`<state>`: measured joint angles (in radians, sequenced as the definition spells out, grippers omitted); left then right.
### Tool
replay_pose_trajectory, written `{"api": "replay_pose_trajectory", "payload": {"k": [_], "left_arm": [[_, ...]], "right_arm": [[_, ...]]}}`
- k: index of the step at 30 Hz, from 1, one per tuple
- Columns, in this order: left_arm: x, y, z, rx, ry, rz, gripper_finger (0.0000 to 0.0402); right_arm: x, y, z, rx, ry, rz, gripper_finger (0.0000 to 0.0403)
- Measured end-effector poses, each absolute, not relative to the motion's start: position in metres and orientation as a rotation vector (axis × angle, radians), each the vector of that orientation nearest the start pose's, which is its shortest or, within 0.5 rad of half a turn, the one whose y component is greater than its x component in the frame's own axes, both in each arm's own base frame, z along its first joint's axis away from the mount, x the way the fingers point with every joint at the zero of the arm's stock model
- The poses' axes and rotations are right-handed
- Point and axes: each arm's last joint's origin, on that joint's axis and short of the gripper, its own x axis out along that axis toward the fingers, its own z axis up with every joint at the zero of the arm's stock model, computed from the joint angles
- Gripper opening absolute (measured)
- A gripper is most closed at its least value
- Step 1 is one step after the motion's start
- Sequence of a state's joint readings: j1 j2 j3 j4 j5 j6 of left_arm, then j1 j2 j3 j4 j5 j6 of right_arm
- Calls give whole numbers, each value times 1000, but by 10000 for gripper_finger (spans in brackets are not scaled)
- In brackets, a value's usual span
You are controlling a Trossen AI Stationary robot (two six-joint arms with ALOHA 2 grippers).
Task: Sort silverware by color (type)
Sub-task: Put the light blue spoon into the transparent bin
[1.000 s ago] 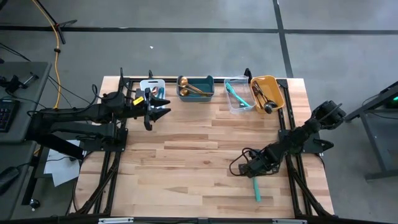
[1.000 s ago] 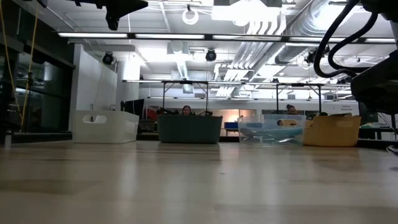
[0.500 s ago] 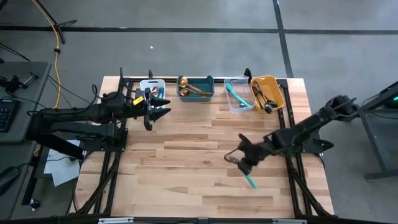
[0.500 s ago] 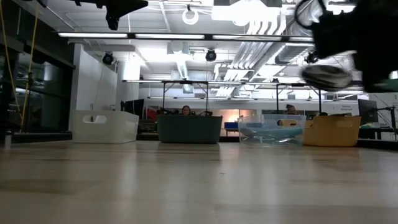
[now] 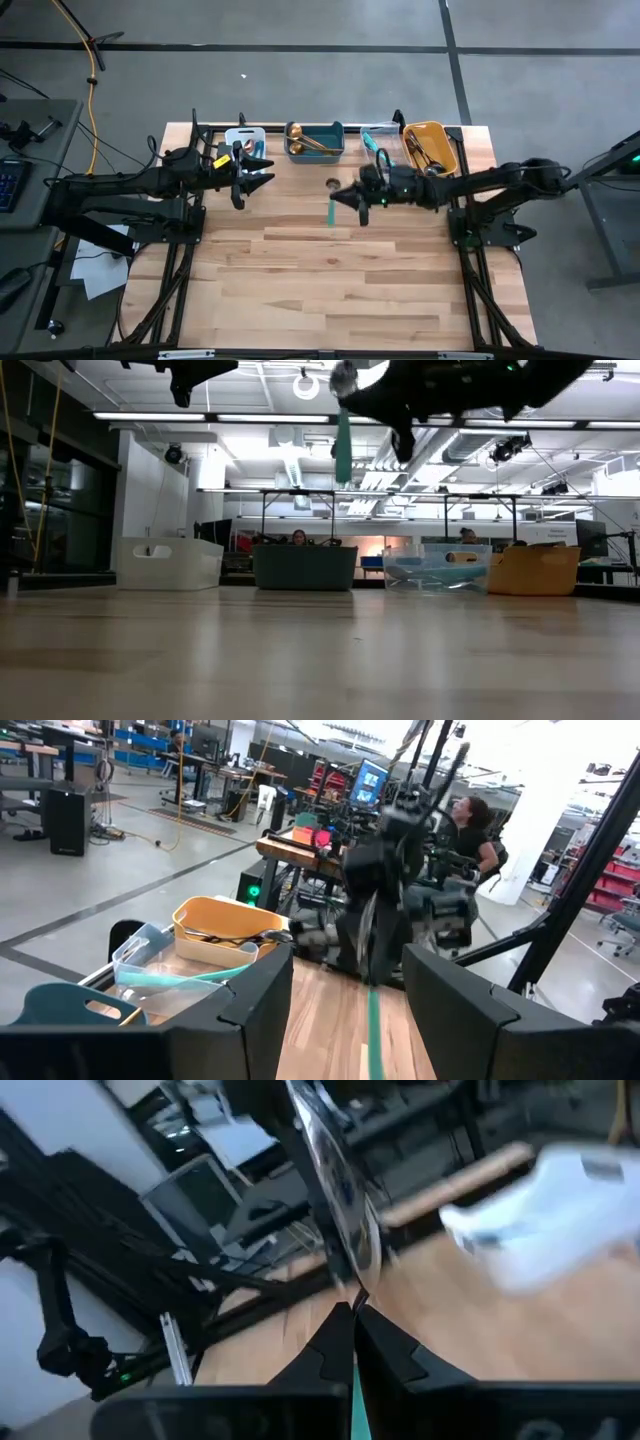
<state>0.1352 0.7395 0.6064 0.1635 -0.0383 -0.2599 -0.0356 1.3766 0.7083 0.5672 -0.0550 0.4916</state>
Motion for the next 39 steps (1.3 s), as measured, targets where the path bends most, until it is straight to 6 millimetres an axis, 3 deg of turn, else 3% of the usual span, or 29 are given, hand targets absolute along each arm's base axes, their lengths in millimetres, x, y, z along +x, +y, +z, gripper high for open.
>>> {"api": "replay_pose_trajectory", "payload": {"k": [4, 12, 36, 39], "left_arm": [[171, 24, 313, -258, -65, 167, 181], [171, 24, 314, -257, -75, 165, 181], [171, 24, 313, -257, -74, 165, 181], [171, 24, 313, -257, -74, 165, 181]], "right_arm": [[304, -16, 277, 384, 94, 80, 1], [311, -17, 316, 205, 326, 113, 1], [311, -19, 321, 194, 330, 79, 0], [312, -24, 323, 162, 305, 11, 0]]}}
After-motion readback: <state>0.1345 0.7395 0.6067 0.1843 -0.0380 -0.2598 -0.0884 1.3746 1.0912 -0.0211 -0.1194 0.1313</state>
